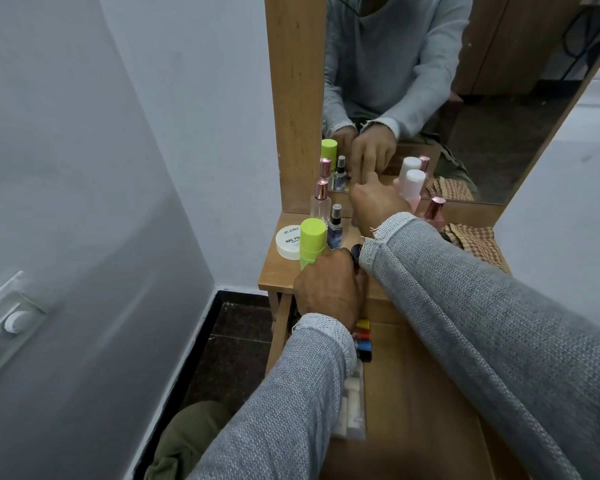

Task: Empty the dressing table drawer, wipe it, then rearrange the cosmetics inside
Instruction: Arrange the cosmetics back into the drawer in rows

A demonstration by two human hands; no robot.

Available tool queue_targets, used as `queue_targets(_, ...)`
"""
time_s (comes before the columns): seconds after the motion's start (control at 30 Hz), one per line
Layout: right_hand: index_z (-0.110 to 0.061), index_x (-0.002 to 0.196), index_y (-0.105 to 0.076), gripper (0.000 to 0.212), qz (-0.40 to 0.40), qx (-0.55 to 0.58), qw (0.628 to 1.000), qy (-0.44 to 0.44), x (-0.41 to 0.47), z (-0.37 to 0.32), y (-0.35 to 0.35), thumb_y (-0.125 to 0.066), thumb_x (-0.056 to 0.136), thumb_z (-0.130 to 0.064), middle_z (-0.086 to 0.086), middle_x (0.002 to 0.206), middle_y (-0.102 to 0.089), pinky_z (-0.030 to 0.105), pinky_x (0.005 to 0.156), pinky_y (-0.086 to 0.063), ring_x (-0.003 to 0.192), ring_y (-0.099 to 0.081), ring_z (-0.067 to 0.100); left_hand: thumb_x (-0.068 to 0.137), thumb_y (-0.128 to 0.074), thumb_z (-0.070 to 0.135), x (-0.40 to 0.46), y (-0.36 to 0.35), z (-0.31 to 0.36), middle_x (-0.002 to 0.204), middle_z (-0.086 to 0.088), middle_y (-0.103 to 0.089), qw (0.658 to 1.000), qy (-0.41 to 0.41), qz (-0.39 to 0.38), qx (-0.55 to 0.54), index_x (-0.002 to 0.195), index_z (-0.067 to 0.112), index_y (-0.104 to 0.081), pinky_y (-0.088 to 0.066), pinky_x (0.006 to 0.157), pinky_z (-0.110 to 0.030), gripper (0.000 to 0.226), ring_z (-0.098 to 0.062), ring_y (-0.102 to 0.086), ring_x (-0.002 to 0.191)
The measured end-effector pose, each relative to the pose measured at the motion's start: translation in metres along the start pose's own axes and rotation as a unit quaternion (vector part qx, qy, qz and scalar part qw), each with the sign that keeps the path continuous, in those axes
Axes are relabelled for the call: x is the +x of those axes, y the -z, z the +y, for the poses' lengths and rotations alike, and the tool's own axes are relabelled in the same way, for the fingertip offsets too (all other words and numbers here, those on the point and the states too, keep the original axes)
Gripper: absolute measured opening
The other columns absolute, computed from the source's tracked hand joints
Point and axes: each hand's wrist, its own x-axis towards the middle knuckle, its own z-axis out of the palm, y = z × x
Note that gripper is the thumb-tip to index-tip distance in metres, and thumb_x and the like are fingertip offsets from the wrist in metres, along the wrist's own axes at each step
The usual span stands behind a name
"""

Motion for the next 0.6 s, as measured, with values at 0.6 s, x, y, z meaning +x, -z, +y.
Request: queue_targets(0.6, -0.012, 0.104, -0.061, 0.023, 0.084, 0.054, 0.994, 0.037, -0.102, 0.034, 0.034, -0.061, 0.089, -0.029, 0.007, 0.1, -0.063, 0.036, 0.076, -0.054, 0.084, -0.06, 0.021, 0.089, -0.055, 0.054, -0.003, -0.016, -0.021, 0.091, 0.002, -0.071, 0.996, -0.025, 0.036, -0.077, 0.1, 0.023, -0.065, -0.053, 0.072, -0.033, 0.034, -0.021, -0.065, 0.083)
